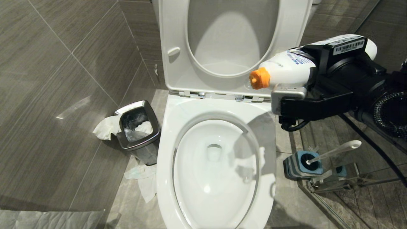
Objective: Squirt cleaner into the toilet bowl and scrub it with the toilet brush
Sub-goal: Pour in the cleaning agent
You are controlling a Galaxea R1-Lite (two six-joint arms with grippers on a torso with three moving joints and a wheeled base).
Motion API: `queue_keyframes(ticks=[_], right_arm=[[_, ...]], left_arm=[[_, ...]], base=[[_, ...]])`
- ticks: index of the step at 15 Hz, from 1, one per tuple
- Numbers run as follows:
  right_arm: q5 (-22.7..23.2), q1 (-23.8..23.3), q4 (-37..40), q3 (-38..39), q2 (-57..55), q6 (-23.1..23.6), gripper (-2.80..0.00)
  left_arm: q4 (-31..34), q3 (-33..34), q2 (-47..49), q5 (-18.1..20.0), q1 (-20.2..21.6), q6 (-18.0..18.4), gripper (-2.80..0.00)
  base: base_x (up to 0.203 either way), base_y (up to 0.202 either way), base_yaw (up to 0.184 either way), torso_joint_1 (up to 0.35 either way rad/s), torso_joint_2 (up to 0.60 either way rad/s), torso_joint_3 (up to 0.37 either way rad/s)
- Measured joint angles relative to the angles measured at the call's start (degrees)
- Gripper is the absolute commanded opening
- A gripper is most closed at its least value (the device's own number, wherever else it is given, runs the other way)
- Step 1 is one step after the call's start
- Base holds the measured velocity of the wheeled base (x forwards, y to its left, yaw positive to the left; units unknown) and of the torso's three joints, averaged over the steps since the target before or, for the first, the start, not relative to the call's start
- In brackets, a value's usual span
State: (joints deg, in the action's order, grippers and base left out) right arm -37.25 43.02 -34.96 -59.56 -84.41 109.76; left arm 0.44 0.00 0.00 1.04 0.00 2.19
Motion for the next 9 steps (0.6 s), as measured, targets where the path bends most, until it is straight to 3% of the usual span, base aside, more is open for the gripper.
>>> queue_keyframes(ticks=[9], right_arm=[[-0.1,0.2,-1.1,-0.1,-2.2,6.8,-2.80]], left_arm=[[0.0,0.0,0.0,0.0,0.0,0.0,-2.80]], base=[[0.000,0.000,0.000,0.000,0.00,0.000]])
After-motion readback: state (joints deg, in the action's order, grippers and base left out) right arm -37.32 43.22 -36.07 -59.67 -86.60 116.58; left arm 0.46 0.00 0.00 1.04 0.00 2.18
